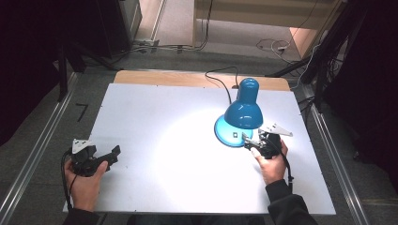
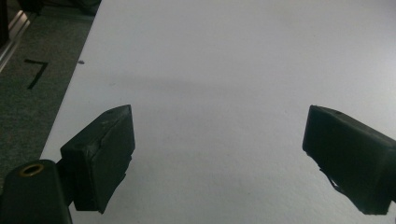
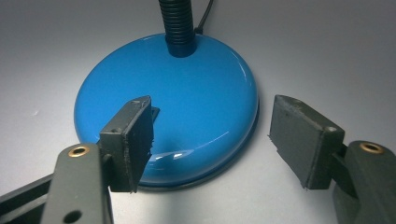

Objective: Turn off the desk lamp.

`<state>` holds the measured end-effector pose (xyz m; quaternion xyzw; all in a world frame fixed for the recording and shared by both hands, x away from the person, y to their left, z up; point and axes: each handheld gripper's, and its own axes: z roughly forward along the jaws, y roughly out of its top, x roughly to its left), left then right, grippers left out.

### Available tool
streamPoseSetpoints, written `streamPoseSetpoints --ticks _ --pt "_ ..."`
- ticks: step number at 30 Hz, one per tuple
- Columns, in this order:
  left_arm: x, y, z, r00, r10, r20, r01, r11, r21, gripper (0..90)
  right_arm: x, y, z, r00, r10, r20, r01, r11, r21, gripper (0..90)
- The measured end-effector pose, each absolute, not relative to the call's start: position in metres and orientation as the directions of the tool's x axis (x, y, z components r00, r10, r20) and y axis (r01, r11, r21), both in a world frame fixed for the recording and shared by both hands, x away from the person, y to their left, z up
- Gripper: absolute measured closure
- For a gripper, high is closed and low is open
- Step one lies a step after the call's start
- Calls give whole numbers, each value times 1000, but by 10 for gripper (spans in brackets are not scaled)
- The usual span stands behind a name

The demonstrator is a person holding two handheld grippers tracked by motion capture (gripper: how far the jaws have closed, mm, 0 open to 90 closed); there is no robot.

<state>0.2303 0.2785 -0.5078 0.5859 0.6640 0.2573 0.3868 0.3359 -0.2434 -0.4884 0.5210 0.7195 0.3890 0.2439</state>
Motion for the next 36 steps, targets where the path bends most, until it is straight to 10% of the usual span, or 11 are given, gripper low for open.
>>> streamPoseSetpoints --ticks 9,18,36 --pt "230 279 -508 -16 977 -212 579 182 795 102 338 -234 -489 -367 928 60 545 163 822 479" --pt "230 279 -508 -15 977 -215 579 184 794 102 338 -227 -491 -413 909 55 515 184 837 857" --pt "231 279 -508 -15 977 -214 581 183 793 102 340 -217 -497 -449 890 75 515 190 836 875"
